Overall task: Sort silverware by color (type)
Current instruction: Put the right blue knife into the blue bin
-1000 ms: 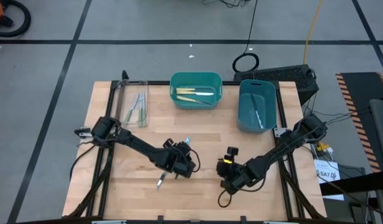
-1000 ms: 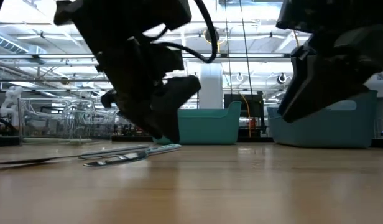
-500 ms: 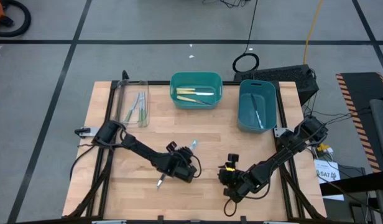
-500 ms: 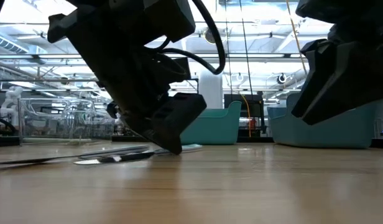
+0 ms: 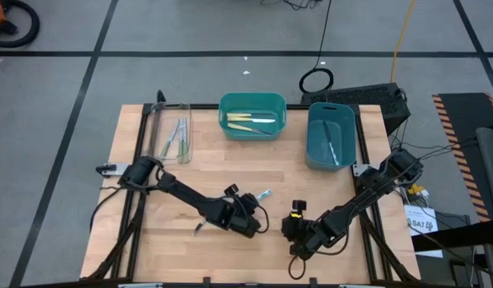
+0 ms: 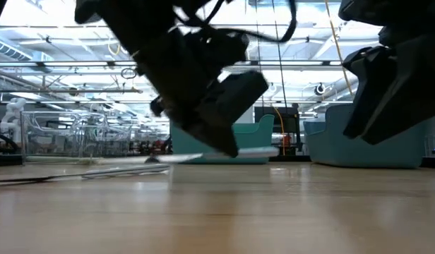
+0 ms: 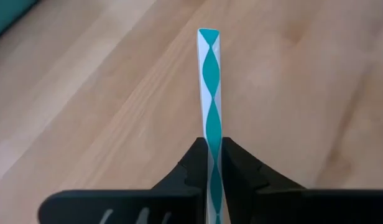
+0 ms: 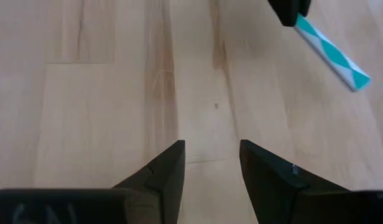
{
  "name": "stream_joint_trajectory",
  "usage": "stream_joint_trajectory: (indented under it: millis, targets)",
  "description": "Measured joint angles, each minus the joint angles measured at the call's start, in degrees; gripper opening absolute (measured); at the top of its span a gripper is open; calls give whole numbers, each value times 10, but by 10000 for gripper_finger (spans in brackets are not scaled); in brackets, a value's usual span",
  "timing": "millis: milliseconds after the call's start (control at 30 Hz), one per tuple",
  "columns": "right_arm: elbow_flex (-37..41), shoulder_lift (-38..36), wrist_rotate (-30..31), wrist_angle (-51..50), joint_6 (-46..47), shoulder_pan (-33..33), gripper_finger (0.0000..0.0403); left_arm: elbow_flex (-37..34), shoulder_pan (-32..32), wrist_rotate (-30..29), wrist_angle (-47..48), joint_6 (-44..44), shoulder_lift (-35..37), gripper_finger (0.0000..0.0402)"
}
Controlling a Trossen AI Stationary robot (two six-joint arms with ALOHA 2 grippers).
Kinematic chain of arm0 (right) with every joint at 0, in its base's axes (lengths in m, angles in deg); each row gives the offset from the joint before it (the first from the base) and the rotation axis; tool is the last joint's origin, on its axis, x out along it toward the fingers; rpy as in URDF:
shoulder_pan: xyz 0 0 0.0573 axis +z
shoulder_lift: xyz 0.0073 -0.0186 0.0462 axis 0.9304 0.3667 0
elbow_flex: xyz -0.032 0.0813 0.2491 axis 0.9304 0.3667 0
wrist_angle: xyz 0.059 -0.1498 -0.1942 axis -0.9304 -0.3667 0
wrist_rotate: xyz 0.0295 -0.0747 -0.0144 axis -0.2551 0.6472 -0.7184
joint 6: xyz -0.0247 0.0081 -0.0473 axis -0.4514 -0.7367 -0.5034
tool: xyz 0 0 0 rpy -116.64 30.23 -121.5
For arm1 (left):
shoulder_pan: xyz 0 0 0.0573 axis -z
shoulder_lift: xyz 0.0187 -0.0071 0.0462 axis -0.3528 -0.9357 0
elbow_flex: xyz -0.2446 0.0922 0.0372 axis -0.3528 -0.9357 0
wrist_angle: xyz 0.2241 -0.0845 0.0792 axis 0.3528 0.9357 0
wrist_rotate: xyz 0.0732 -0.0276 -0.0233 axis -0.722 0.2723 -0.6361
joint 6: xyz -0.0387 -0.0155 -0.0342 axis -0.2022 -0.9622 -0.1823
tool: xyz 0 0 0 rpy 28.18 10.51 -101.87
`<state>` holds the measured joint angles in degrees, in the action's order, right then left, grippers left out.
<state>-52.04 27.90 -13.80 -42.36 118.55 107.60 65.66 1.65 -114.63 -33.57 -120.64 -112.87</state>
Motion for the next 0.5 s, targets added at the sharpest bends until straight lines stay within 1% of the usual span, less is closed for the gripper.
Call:
stream_joint_trajectory:
  millis: [100,267,500]
  targets:
    - [0,-5,-4,-3,13,3,146,24,8,0,2,39,0,27]
    - [0,-8,2,-7,19,5,146,80,33,-3,47,138,1,27]
    - [0,-13,44,-22,35,4,146,118,61,-5,61,271,2,27]
